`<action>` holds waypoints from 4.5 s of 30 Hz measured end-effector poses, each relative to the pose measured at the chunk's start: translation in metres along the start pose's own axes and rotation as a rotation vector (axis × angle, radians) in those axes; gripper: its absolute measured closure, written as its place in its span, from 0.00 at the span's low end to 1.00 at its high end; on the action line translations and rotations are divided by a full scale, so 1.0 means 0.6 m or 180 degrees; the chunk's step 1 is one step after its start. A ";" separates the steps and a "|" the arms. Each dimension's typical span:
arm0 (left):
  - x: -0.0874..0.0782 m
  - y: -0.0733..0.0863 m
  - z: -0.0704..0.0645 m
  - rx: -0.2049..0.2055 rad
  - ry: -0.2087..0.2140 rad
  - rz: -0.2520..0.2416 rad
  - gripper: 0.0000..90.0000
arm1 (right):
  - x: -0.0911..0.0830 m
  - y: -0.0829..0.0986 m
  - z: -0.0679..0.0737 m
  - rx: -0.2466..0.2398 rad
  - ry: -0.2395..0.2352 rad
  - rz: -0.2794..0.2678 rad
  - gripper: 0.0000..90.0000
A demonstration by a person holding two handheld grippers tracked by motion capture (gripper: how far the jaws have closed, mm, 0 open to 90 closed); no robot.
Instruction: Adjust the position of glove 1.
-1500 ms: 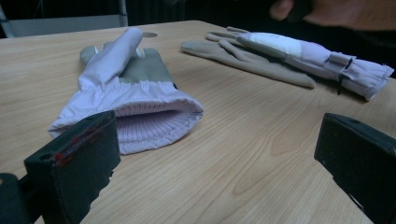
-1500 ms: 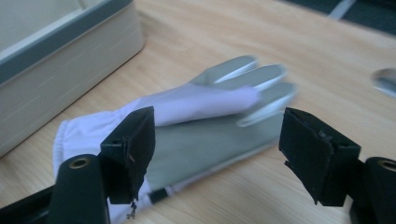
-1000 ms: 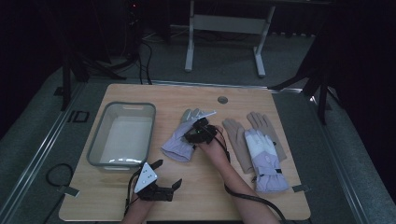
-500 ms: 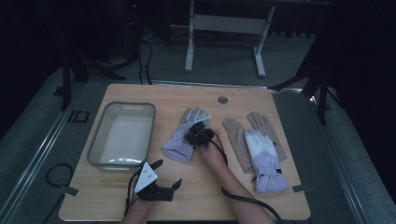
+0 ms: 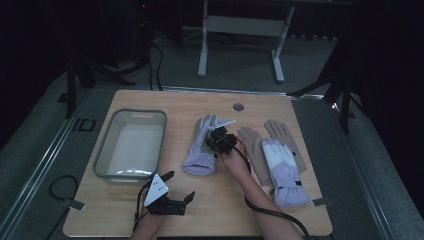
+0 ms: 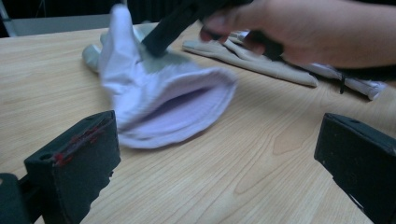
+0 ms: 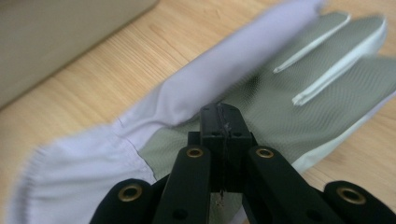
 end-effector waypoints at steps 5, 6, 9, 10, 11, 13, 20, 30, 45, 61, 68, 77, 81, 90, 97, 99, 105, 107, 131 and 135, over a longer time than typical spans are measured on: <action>0.000 0.000 0.000 -0.0012 -0.0011 0.0000 0.00 | -0.046 -0.010 -0.002 -0.0084 -0.0055 -0.0113 1.00; 0.000 0.000 0.000 -0.0005 -0.0014 0.0005 0.00 | -0.057 -0.012 -0.003 -0.0078 -0.0054 -0.0145 1.00; 0.001 0.000 0.000 0.0000 -0.0017 0.0005 0.00 | -0.089 -0.016 0.001 -0.0071 -0.0133 -0.0229 1.00; 0.001 0.000 0.000 0.0004 -0.0020 0.0001 0.00 | -0.104 -0.015 0.005 -0.0084 -0.0185 -0.0265 1.00; 0.001 0.000 0.000 0.0007 -0.0022 0.0002 0.00 | -0.112 -0.014 0.007 -0.0116 -0.0206 -0.0270 1.00; 0.001 0.000 0.000 0.0010 -0.0027 0.0002 0.00 | -0.133 -0.009 0.011 -0.0146 -0.0294 -0.0292 1.00; 0.001 0.000 -0.001 0.0039 -0.0033 0.0013 0.00 | -0.168 0.044 0.015 -0.0239 -0.0409 -0.0169 1.00; 0.002 0.001 -0.002 0.0045 -0.0027 0.0019 0.00 | -0.130 0.125 -0.034 -0.0109 -0.0518 0.0180 1.00; 0.002 0.000 -0.001 0.0043 -0.0027 0.0013 0.00 | -0.085 0.125 -0.069 -0.0205 -0.0321 0.0404 0.95; 0.002 0.001 -0.001 0.0050 -0.0040 0.0019 0.00 | -0.188 0.087 -0.095 -0.0109 -0.0304 -0.0008 0.64; 0.002 0.001 -0.001 0.0038 -0.0049 0.0019 0.00 | -0.244 0.102 -0.109 -0.0215 -0.0202 0.0026 0.63; 0.002 0.001 -0.001 0.0034 -0.0051 0.0020 0.00 | -0.314 0.142 -0.141 -0.0197 -0.0001 0.0043 0.63; 0.002 0.000 0.000 0.0028 -0.0049 0.0020 0.00 | -0.338 0.168 -0.164 -0.0145 0.0130 0.0096 0.63; 0.002 0.000 0.001 0.0016 -0.0053 0.0009 0.00 | -0.352 0.236 -0.195 0.0034 0.0223 0.0213 0.61; 0.002 0.000 0.001 0.0018 -0.0063 0.0004 0.00 | -0.339 0.263 -0.200 0.0091 0.0229 0.0275 0.59; 0.002 0.000 0.001 0.0010 -0.0065 0.0011 0.00 | -0.337 0.262 -0.208 0.0131 0.0240 0.0258 0.59; 0.002 0.000 0.000 0.0040 -0.0074 0.0010 0.00 | -0.309 0.279 -0.217 0.0134 0.0133 0.0467 0.60; 0.002 0.000 0.000 0.0053 -0.0081 0.0008 0.00 | -0.308 0.281 -0.213 0.0167 0.0071 0.0444 0.67; 0.002 0.000 0.000 0.0059 -0.0105 0.0017 0.00 | -0.389 0.181 -0.172 0.0464 0.0520 -0.0114 0.89; 0.002 0.000 0.000 0.0047 -0.0109 0.0012 0.00 | -0.393 0.140 -0.161 0.0397 0.0490 -0.0212 0.90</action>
Point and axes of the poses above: each handheld gripper's, and its own axes: x roughly forward along the jaws, y roughly out of its underside, z roughly to its left, the point moved 8 cm from there along x, roughly forward along the jaws, and after that the axes turned 9 degrees about -z, right-handed, at the moved point
